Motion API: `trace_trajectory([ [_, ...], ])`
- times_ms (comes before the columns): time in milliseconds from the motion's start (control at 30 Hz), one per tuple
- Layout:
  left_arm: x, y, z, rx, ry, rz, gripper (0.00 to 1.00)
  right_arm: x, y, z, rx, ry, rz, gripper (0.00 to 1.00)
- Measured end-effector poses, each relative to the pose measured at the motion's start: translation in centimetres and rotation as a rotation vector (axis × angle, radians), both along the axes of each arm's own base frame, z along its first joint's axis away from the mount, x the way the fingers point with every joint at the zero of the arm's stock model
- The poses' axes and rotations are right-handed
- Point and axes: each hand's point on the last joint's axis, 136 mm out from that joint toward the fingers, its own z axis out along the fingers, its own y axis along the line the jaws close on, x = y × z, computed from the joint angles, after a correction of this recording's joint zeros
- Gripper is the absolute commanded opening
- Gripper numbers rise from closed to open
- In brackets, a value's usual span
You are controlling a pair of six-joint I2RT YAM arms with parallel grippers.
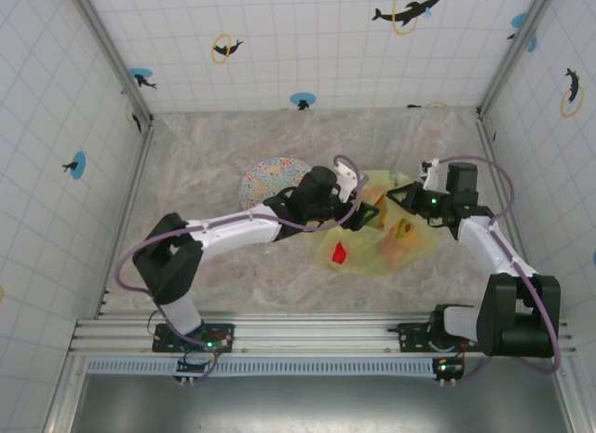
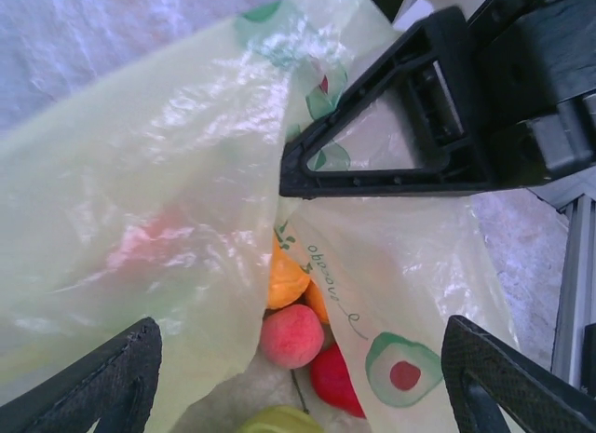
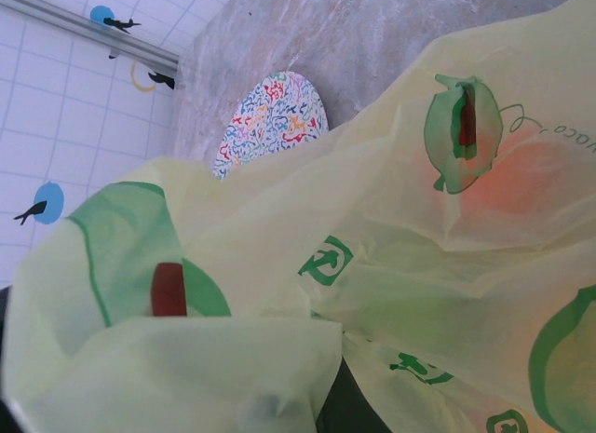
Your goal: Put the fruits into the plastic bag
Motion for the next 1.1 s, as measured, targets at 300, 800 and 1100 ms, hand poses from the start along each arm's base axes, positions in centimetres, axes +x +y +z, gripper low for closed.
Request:
trace_trajectory([
  [300,2.6,6.6,-1.4,0.114,-0.078,0.154,0.73,0.0,0.0,0.0,0.0,0.001,0.0,0.0],
  [800,2.1,1.4,-4.0,0.152,-0.013,0.098,0.73,-0.1,0.2,0.0,0.001,0.004,0.003,0.0],
  [1100,3.3,0.2,-5.9,0.172,0.053,0.137,0.75,-0.3,0.3,-0.4,0.001,0.013,0.004,0.0],
])
